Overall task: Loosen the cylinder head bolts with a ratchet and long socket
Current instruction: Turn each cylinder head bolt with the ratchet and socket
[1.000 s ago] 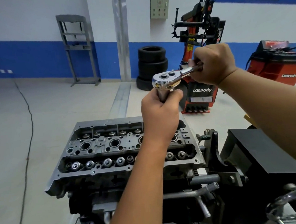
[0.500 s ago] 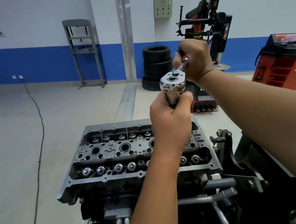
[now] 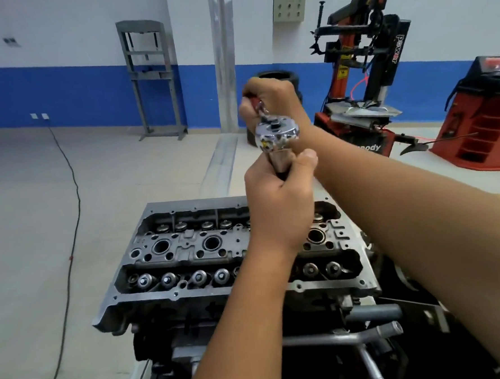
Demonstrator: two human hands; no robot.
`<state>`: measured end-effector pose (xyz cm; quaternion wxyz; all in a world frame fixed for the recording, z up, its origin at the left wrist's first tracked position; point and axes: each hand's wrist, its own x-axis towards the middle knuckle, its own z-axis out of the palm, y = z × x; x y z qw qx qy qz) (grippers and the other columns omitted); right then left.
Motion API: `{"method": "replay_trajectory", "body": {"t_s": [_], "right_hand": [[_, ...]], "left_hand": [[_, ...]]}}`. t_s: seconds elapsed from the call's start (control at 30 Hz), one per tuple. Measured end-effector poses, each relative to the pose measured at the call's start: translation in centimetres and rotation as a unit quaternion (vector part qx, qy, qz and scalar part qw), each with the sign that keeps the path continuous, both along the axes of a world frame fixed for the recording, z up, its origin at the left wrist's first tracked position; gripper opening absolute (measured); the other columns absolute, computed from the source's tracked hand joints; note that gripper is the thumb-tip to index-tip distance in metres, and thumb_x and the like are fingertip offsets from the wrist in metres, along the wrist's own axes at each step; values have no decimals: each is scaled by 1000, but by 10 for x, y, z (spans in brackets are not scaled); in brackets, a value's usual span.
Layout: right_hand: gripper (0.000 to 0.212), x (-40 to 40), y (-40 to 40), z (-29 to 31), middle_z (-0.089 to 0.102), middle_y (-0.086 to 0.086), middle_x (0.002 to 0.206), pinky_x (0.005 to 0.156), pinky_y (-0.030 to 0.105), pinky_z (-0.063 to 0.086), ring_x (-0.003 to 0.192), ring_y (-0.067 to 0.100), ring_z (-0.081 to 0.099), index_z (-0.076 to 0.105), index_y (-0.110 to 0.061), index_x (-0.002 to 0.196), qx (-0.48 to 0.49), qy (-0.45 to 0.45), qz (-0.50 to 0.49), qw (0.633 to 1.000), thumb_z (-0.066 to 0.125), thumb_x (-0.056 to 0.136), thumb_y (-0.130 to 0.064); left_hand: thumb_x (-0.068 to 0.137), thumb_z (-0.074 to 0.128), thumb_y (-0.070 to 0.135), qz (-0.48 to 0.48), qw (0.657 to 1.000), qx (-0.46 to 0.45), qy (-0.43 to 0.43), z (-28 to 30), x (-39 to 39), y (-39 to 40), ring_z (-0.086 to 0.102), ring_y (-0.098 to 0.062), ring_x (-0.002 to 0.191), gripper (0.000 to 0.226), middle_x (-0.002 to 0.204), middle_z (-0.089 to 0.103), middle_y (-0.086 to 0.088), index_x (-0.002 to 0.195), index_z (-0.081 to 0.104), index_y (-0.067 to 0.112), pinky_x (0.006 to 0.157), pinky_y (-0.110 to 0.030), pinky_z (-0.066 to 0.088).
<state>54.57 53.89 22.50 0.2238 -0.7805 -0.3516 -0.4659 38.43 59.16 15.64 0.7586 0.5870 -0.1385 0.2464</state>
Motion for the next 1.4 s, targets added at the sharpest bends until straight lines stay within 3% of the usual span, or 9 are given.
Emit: {"method": "replay_trajectory", "body": {"t_s": [0.17,0.27,0.4,0.6,0.73,0.93,1.13,1.27,1.4], "right_hand": [[24,-65,-67,15,65,17,76,81,45,47,81,35,58,66,0,82,-52,35,-224,973,49,88,-16],[29,-127,-100,22,56,12,71,75,42,44,69,34,50,67,-1,83,-91,58,-301,948,53,89,-25],[40,-227,-126,3,51,5,69,62,44,49,62,37,53,62,-12,88,-104,27,-359,927,44,92,-48],[30,-252,-118,-4,37,-1,63,57,37,42,57,30,45,50,-13,83,-156,-4,-362,919,48,87,-43],[22,-174,-112,13,40,-2,60,73,40,34,69,31,48,60,-12,70,-94,51,-330,938,61,84,-29],[22,-93,-75,24,50,11,79,69,33,31,81,31,49,61,-5,73,-95,160,-228,956,61,92,-14],[27,-177,-98,36,52,7,69,63,38,48,69,33,54,62,-15,86,-207,160,-416,871,54,91,-40],[37,-294,-102,22,36,-3,54,48,17,20,38,14,27,36,-20,77,-274,80,-403,869,41,83,-57],[18,-277,-120,37,55,-7,78,53,32,40,62,16,52,55,-25,102,-317,250,-328,854,49,99,-42]], "left_hand": [[98,64,9,-35,999,-3,9,3,0,3,25,-16,48,45,56,28,-2,68,32,0,52,-32,26],[100,64,6,-42,999,-5,23,5,-3,4,27,-16,48,43,58,29,-4,69,37,-5,53,-30,28],[101,63,2,-56,997,28,39,8,-3,3,40,-2,42,35,49,40,15,69,48,9,49,-12,37],[100,65,7,-99,991,54,72,11,-13,10,34,-4,38,50,46,39,9,53,58,24,42,-13,32],[100,66,11,-155,981,93,63,5,-33,14,34,-8,40,47,47,41,10,56,63,26,45,-21,30],[96,66,11,-16,993,93,66,8,-27,-18,39,-6,53,44,53,41,10,59,45,19,57,-23,35],[94,59,7,32,995,48,79,4,-8,-4,31,-2,43,57,43,35,15,44,41,28,43,-18,30],[92,58,7,3,993,85,77,8,-3,-15,29,-4,44,49,45,33,14,51,36,23,43,-19,29],[94,63,12,-35,991,94,87,8,-7,-18,32,-6,49,39,50,35,14,59,48,18,50,-24,33]]}}
